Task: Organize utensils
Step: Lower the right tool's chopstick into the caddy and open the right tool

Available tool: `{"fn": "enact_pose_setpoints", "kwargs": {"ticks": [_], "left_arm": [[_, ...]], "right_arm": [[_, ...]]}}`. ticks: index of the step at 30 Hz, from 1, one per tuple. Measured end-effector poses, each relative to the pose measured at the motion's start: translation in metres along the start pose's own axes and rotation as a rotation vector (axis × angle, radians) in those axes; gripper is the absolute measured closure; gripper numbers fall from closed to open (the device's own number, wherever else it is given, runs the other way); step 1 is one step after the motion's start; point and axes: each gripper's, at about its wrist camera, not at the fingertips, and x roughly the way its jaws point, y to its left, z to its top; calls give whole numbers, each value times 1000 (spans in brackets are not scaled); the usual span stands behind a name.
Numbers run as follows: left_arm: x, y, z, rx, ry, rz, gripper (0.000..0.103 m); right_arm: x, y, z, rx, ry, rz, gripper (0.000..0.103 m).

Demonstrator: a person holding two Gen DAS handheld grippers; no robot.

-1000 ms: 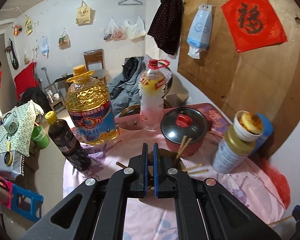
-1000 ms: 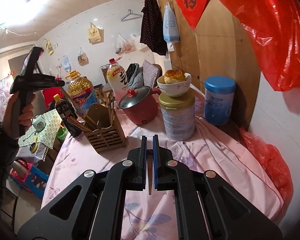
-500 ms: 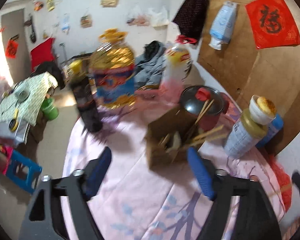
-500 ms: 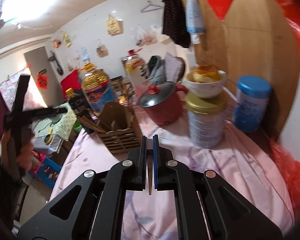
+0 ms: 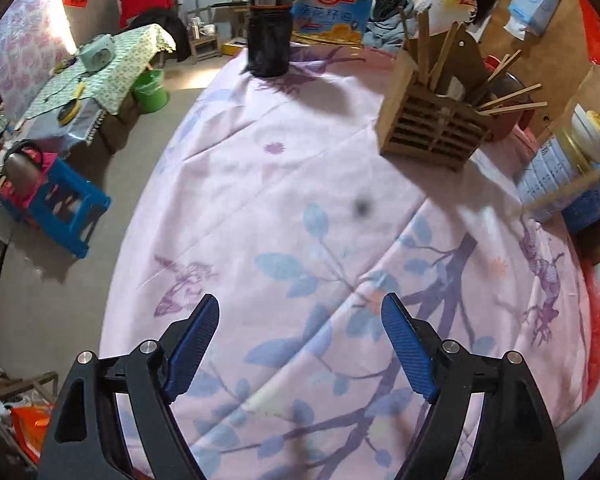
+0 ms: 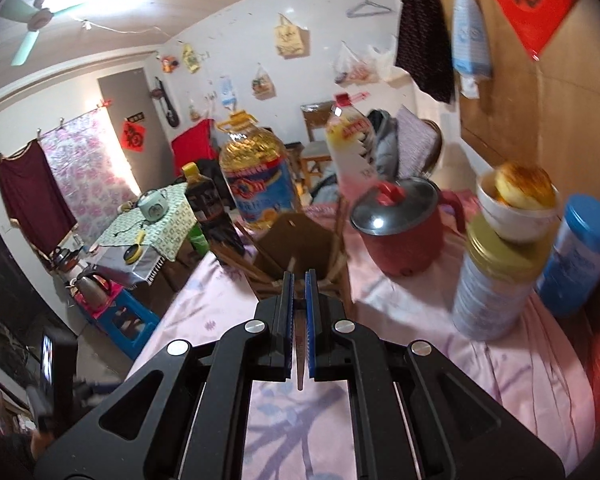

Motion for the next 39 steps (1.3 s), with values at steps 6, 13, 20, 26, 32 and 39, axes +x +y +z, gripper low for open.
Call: {"fn": "enact_pose_setpoints", "kwargs": {"ticks": [6, 13, 20, 26, 32, 39], "left_arm": [[-10, 15, -9, -58, -13, 54, 21], [-20, 37, -15, -135, -23, 119, 21], [-29, 29, -9, -131, -38, 160, 18], [-36, 0, 10, -31, -74, 136, 14], [-44, -29, 26, 81, -116, 88, 14], [-68, -56, 39, 205, -200, 18, 12]], "right_arm": [[16, 14, 36, -61, -63, 29, 97], [45, 28, 86, -172, -163, -6, 97], [106, 18, 67, -154, -48, -66, 92], [61, 20, 29, -132, -31, -66, 92], [5, 19, -5, -50, 2, -112, 84], [-44, 22, -37, 39, 9, -190, 70]]}}
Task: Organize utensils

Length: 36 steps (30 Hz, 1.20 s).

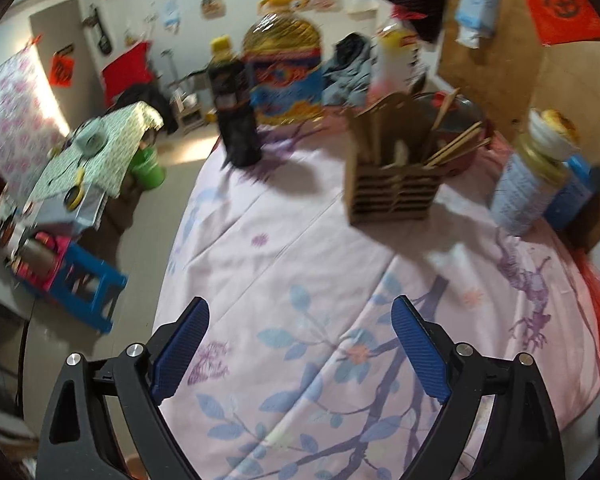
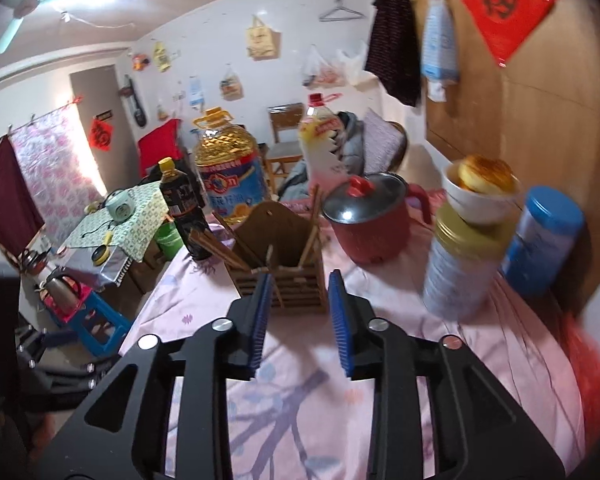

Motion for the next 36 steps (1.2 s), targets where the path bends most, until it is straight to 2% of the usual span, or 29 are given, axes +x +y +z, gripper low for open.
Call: {"fn": "enact_pose_setpoints", "kwargs": {"ticks": [7, 15, 21, 24, 36], "left_arm": [[-25, -16, 6, 18, -72, 6, 11], [-50, -40, 16, -42, -149, 77, 7], [-61, -56, 24, -52, -179, 118, 6], [-61, -59, 26, -48, -183, 120, 6], [-64, -61, 30, -34, -212, 102, 6]], "right_arm": [[-14, -2, -8, 27, -2, 35, 67], [-10, -1, 6, -44, -11, 120, 53], [-1, -3, 7, -77, 29, 157, 52], [4, -2, 5, -84, 47, 162, 48], [7, 2, 0, -75, 55, 163, 47]]}}
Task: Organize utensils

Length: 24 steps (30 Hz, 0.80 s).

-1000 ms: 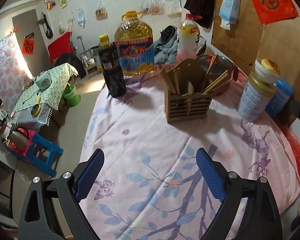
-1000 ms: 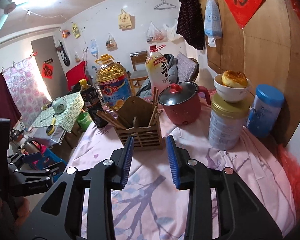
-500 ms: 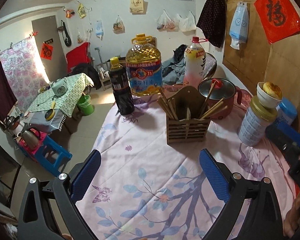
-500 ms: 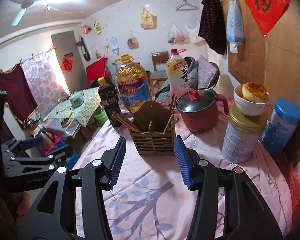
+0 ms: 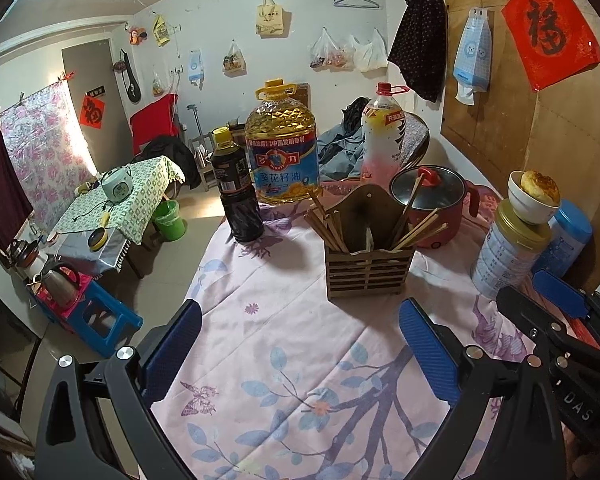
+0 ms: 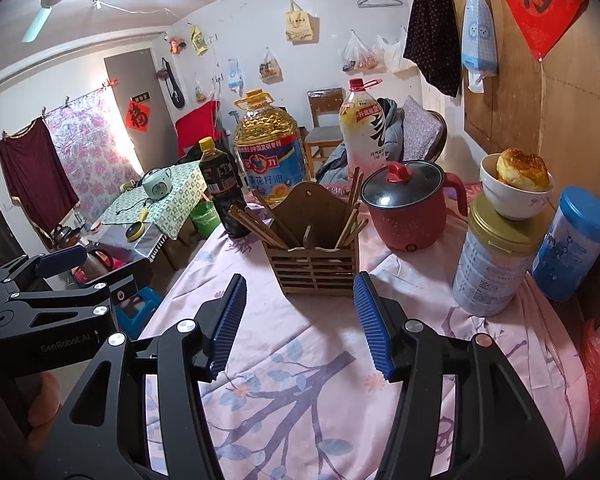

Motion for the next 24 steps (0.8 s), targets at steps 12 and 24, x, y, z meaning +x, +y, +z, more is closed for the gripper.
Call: {"fn": "enact_pose_setpoints", "kwargs": {"ticks": [12, 24], "left_arm": [[-2, 1, 1, 0, -6, -7, 6], [1, -1, 7, -14, 2, -21, 6]], "right_arm": [[-5, 2, 1, -1, -10, -3, 47], [-9, 2, 10, -1, -23, 5, 47]]}}
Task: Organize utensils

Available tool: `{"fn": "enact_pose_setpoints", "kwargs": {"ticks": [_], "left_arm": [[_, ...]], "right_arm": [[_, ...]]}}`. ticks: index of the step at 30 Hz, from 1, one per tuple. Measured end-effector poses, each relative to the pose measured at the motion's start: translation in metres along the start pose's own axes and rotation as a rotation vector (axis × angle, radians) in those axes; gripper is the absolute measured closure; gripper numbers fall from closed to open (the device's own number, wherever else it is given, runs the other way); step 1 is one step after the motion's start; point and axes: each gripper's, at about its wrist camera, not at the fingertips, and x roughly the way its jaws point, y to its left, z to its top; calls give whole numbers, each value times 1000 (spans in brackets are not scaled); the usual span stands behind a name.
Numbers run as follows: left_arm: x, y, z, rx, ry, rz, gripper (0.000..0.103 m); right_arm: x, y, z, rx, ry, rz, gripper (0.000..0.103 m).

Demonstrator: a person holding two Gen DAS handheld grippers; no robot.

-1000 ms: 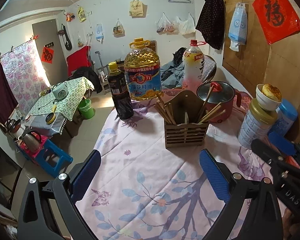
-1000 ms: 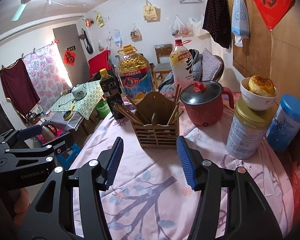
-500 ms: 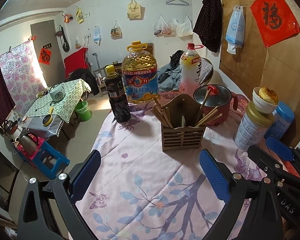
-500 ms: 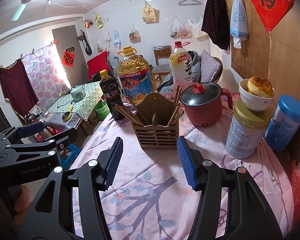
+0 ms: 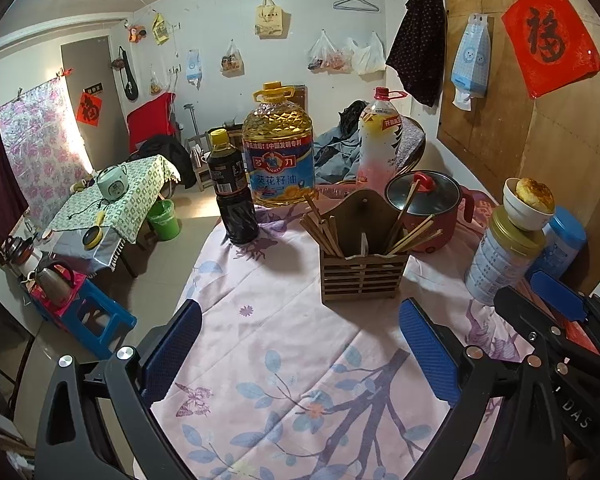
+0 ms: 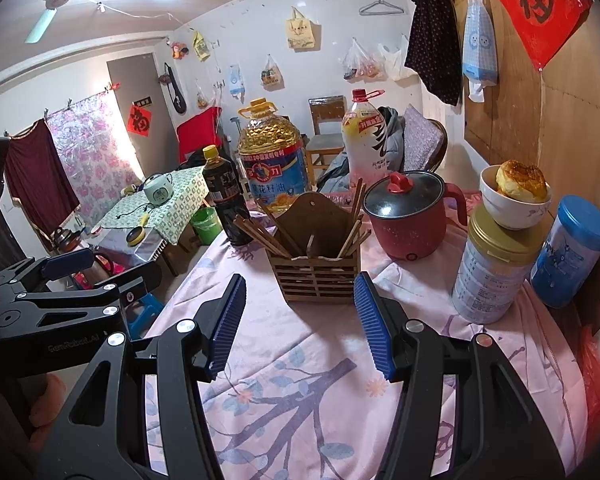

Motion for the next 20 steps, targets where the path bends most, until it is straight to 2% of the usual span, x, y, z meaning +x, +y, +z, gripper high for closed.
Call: {"fn": "enact_pose_setpoints", "kwargs": {"ticks": [20], "left_arm": [[-11, -7, 2, 19, -46, 11, 6]], "right_arm": [[-2, -4, 6, 15, -16, -8, 47]]}}
